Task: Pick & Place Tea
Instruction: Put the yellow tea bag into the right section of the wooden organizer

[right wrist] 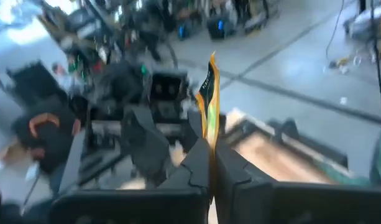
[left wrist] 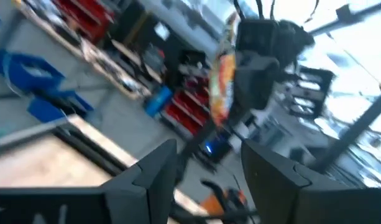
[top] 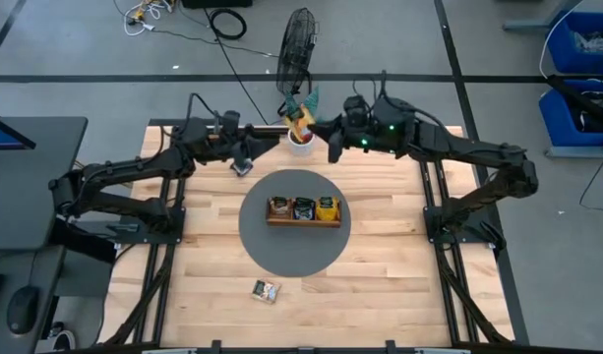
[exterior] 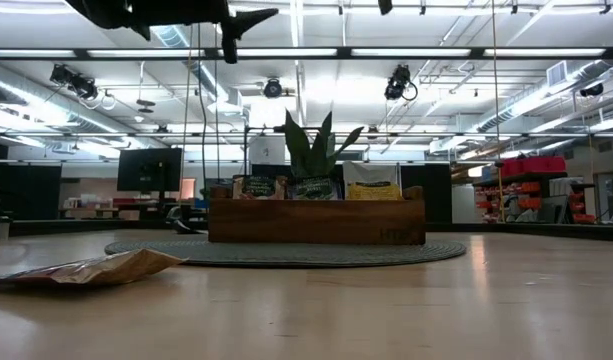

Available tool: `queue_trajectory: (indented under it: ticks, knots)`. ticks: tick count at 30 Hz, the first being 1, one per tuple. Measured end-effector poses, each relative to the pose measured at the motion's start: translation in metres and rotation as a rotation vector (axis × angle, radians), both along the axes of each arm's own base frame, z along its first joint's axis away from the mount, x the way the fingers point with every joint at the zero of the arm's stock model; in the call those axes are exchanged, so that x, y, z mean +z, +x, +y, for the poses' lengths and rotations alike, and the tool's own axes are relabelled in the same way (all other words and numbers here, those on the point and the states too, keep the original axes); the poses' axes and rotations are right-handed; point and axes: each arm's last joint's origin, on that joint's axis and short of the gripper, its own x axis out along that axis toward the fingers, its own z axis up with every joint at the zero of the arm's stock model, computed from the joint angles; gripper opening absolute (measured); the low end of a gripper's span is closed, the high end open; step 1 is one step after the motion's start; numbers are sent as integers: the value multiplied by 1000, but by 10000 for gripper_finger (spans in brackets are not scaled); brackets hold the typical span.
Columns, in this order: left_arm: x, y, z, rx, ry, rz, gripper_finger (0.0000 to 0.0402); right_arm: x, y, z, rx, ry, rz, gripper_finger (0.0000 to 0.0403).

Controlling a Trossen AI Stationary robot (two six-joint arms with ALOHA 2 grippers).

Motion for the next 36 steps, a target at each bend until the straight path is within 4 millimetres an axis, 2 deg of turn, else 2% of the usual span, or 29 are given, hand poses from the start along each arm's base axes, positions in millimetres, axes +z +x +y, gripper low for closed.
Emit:
queue_trajectory:
  ticks: [5, 18, 22, 30, 36]
  knots:
    - [3, 2, -2, 86, 41, -39, 186, -4, 16, 2, -9, 11, -54, 0]
    - [5, 2, -2, 100, 54, -54, 177, -19, 45, 6, -24, 43, -119, 0]
    - [5, 2, -2, 96, 51, -55, 139, -21, 47, 5, -26, 61, -119, 0]
    - [4, 2, -2, 94, 50, -50, 15, -24, 48, 4, -41, 43, -88, 0]
    - [3, 2, -2, 89, 50, -43, 10, -26, 47, 3, -37, 41, -63, 14]
